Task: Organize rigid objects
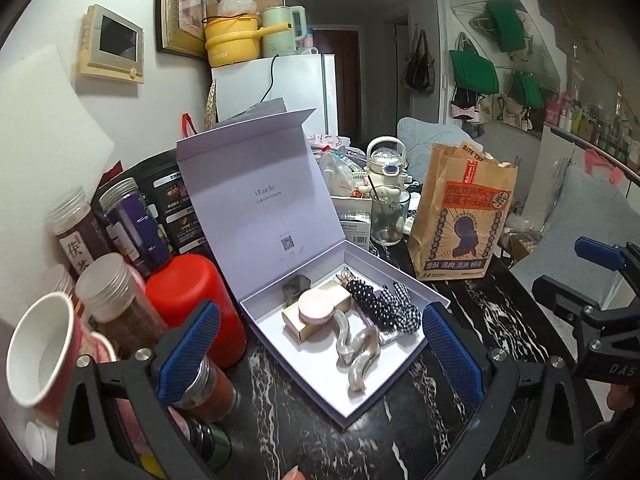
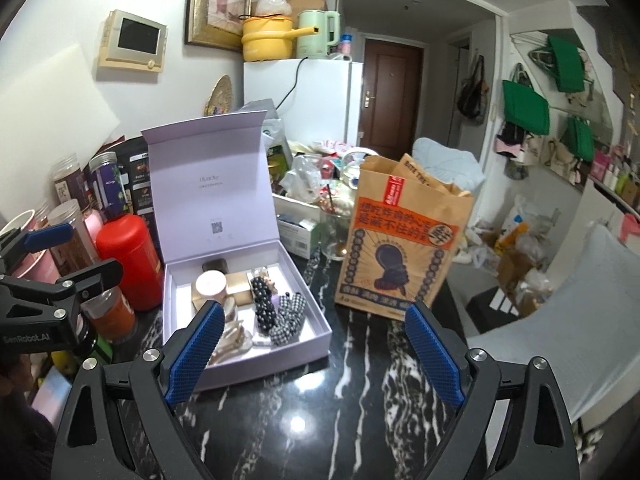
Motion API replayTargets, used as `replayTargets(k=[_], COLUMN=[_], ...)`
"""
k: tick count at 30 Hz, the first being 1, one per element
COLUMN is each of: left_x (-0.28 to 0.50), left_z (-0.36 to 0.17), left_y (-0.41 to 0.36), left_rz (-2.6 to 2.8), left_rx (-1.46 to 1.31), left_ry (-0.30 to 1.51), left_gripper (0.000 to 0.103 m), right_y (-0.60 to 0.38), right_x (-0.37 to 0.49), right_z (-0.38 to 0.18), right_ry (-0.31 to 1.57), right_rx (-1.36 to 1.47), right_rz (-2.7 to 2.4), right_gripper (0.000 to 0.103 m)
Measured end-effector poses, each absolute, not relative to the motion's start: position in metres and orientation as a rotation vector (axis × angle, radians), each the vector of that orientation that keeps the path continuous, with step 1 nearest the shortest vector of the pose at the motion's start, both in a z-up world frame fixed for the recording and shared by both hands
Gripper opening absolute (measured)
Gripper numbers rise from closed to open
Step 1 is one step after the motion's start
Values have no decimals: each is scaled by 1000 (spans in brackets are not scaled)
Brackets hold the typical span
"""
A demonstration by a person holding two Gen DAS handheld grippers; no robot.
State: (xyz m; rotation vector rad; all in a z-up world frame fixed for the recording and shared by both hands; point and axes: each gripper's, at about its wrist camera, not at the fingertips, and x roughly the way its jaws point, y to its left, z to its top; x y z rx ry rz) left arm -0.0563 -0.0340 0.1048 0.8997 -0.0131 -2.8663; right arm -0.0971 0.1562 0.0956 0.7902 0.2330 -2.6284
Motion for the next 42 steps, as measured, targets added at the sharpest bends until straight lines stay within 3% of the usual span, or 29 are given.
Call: replayTargets(k=[17, 42], left_x=[-15, -1], left_z=[71, 62], left_y=[-26, -26], left_rz=[-2841, -2818], left_rx=[1026, 1045], left_ry=[17, 17], left_gripper=[103, 103], right_y=[158, 161], right_x=[-41, -34], right_z=[74, 52], right_ry=[243, 228], right_rx=[848, 945], right_rz=[-2649, -2617], right_gripper=[96, 96])
